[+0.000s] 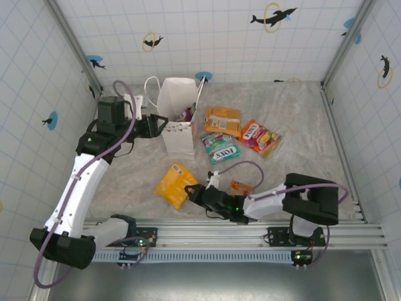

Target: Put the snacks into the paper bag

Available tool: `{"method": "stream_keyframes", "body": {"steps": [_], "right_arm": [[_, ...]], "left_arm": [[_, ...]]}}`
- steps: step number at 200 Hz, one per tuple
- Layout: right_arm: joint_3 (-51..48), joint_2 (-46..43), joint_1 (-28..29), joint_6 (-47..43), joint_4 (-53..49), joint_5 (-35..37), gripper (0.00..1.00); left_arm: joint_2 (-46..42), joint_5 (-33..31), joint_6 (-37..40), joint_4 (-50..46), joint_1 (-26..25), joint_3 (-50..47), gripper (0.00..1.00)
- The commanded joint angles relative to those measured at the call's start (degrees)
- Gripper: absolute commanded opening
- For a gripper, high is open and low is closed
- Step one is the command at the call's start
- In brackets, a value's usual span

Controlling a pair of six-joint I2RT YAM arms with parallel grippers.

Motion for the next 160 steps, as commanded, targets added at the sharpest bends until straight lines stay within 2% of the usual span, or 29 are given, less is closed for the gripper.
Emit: {"method": "stream_keyframes", "body": {"steps": [1, 44, 63, 81, 128, 160], "right_arm": [[-1.97, -5.32, -0.96, -14.37, 3.73, -4.16, 0.0], [-5.19, -14.86, -3.44, -27.15, 1.4, -11.72, 0.0], [-5.5, -19.43, -6.86, -32.56, -0.1, -17.5, 0.0], [-4.77, -23.34, -10.82, -36.88, -3.28, -23.0, 0.0], [-4.87, -31.13, -21.58, -38.8, -2.54, -33.05, 0.0], [-1.84, -32.21, -27.35, -39.36, -3.9, -41.63, 0.0]], "left_arm": [[-0.59, 5.45, 0.59, 2.64, 0.37, 1.68, 0.62], [-0.58, 10.9, 1.23, 5.06, 0.33, 1.58, 0.63], [-0.01, 14.1, 2.34, 5.13, 0.36, 2.28, 0.63], [0.16, 20.11, 3.31, 6.62, 0.37, 2.09, 0.63], [-0.67, 31.52, 5.45, 9.49, 0.35, -1.61, 0.62], [-0.05, 34.23, 8.98, 7.29, 0.41, -2.29, 0.62]]}}
